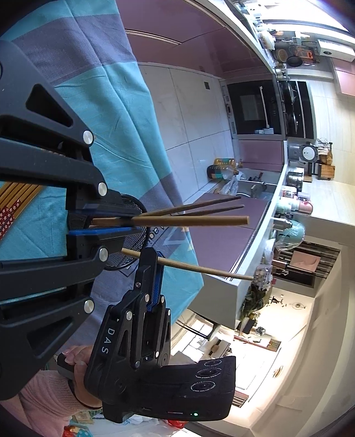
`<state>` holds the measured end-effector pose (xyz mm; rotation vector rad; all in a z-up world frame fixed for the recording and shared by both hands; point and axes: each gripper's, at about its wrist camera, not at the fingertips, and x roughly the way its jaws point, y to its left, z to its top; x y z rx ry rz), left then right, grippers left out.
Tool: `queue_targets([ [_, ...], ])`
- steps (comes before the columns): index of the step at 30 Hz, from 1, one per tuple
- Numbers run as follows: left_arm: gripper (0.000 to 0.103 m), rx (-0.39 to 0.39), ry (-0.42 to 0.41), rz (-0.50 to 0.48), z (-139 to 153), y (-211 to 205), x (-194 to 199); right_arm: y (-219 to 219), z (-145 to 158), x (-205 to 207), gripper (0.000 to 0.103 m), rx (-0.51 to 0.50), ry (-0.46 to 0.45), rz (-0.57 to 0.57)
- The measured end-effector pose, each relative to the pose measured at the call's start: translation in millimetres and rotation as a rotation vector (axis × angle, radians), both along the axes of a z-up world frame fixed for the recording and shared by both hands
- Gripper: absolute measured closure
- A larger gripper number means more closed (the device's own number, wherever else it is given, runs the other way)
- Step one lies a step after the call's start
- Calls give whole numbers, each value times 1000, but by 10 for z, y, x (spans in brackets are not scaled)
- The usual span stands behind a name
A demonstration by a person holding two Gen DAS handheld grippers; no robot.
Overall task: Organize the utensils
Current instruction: 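Lower the chopstick into the mesh cup beside the others with the left tool, then open both tools to release their chopsticks into the cup and withdraw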
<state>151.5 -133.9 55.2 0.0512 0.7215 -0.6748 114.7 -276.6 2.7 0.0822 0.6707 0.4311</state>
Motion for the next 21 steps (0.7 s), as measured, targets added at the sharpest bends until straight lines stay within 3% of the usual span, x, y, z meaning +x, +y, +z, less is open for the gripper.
queue_targets([
  [5,96,19,29,13,-91,-49,118,1,-58,92,97,7,21,-12],
  [21,95,-32,99,62,-306,-22,417,-19,-107,90,95,30,28,-18],
])
